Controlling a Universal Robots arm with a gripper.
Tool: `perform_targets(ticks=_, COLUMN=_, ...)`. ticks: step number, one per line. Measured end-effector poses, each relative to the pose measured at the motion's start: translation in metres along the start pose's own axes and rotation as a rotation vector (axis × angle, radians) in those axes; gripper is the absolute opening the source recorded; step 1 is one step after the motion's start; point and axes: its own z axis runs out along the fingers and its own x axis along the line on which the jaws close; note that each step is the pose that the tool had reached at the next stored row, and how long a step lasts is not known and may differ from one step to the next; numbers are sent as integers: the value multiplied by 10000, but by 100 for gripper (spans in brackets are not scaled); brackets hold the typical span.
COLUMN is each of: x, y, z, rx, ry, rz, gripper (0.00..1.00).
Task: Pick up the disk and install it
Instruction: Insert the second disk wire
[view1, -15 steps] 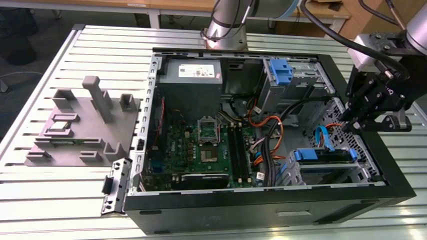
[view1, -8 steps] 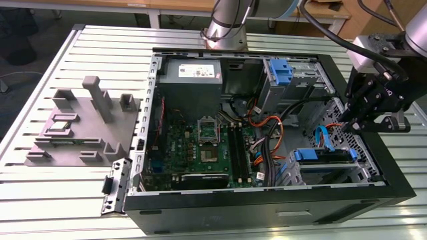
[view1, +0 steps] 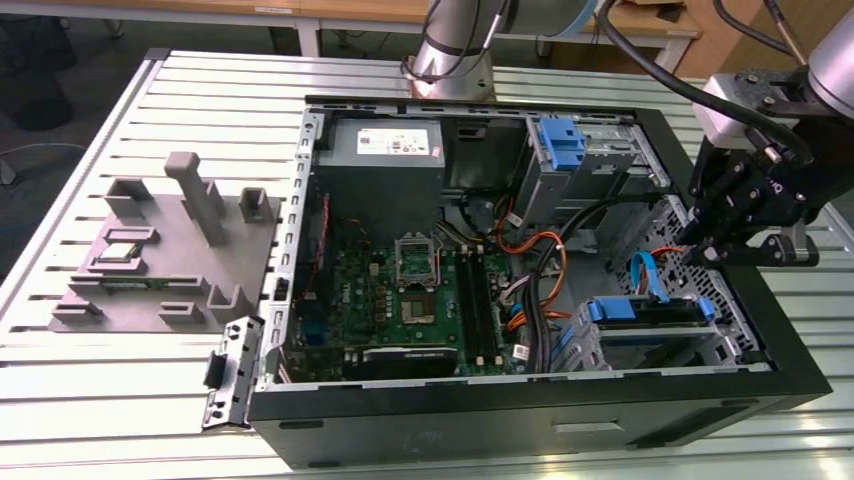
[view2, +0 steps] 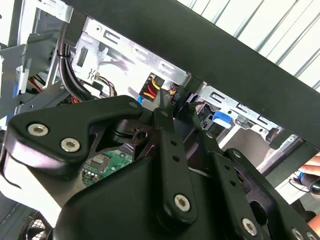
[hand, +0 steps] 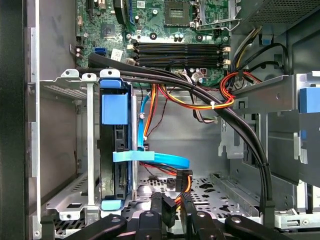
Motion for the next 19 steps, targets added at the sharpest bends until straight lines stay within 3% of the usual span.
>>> perform_targets(ticks=3, x=0, y=0, z=1, rx=1, ry=0, rz=0, gripper=28)
perform_targets(ticks=4, x=0, y=0, z=1, rx=0, ry=0, rz=0, gripper=22)
perform_targets(ticks=6, x=0, y=0, z=2, rx=0, ry=0, rz=0, gripper=22)
perform_targets(ticks=7, x=0, y=0, z=2, rx=0, ry=0, rz=0, gripper=17)
perform_targets(ticks=15, x=12, y=6, z=5, rx=9, ry=-5, rz=-1, gripper=17)
perform_targets(ticks=19, x=50, y=53, z=1, rx=91, ry=-3, rz=-7, gripper=17)
